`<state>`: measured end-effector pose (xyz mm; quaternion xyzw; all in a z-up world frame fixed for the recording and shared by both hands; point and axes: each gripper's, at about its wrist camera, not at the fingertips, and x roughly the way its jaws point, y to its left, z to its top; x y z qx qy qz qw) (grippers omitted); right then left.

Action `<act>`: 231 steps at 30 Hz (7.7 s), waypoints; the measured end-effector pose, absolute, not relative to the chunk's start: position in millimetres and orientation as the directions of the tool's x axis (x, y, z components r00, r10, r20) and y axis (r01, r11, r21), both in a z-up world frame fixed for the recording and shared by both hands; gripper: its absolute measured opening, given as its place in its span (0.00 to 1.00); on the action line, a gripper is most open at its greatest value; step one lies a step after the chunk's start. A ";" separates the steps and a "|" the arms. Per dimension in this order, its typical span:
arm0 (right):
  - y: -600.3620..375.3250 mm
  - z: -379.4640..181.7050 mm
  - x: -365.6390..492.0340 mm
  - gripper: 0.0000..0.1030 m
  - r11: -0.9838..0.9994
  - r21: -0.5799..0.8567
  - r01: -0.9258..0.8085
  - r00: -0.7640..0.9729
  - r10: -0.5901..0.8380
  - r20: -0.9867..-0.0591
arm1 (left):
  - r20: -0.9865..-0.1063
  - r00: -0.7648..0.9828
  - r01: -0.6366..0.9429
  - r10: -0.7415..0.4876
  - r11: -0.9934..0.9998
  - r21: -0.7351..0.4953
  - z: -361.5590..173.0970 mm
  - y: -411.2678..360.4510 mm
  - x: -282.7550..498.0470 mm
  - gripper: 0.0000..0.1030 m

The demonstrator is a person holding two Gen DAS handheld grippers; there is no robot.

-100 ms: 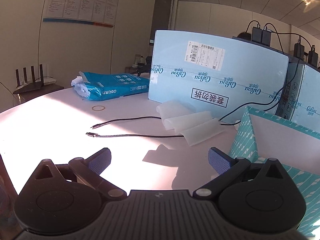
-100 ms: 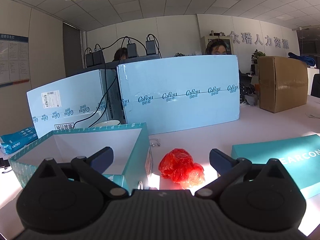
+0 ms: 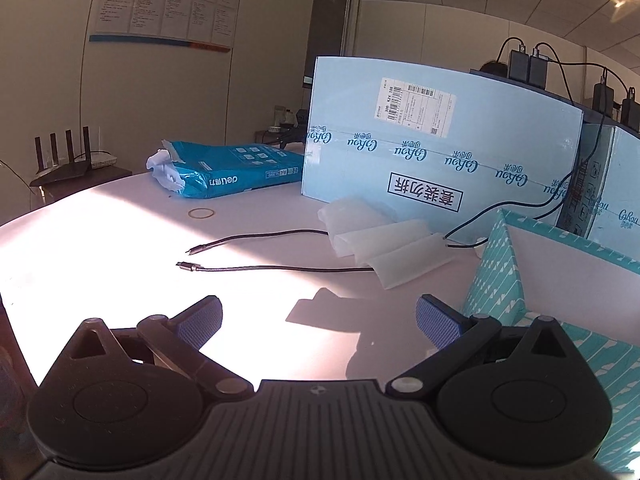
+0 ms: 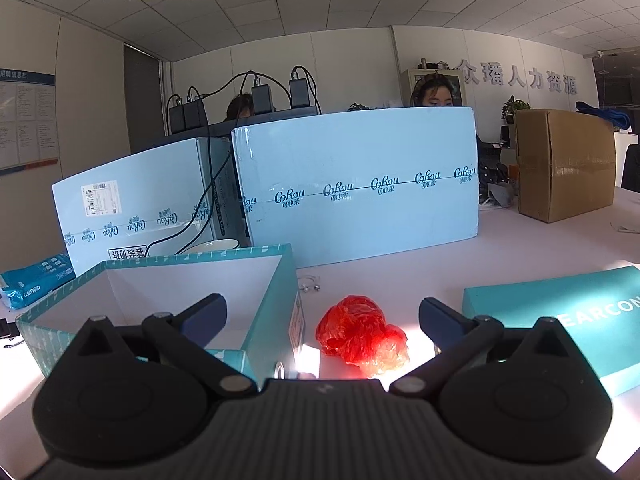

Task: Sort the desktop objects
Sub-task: 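Move the right tool toward the red plastic bag on the desk, then close the right tool fingers on the red plastic bag, then lift the red plastic bag with the right tool, then carry the red bag with the right tool over the open teal box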

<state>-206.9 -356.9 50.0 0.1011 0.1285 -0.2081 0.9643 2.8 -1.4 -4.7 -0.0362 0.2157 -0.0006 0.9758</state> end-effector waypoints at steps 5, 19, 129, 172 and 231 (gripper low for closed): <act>-366.8 45.8 -210.6 1.00 0.880 0.181 0.440 0.878 -0.378 -0.294 | -0.439 0.898 -0.034 0.018 0.999 -0.029 -11.3 -3.4 6.7 1.00; -388.1 33.7 -194.3 1.00 0.861 0.167 0.480 0.835 -0.391 -0.388 | -0.483 0.873 -0.066 0.071 0.997 0.027 -24.9 -6.9 16.5 1.00; -455.7 -16.0 -135.8 0.59 0.821 0.313 0.477 0.828 -0.300 -0.473 | -0.515 0.855 -0.041 -0.058 0.983 -0.180 -20.8 9.6 -19.1 1.00; -447.3 7.2 -163.0 0.59 0.796 0.399 0.455 0.873 -0.310 -0.375 | -0.526 0.849 -0.061 -0.058 0.977 -0.205 -24.0 14.6 -19.5 1.00; -393.5 44.2 -153.6 0.59 0.862 0.409 0.298 0.940 -0.192 -0.280 | -0.537 0.841 -0.053 -0.062 0.979 -0.196 -25.8 10.1 -21.8 1.00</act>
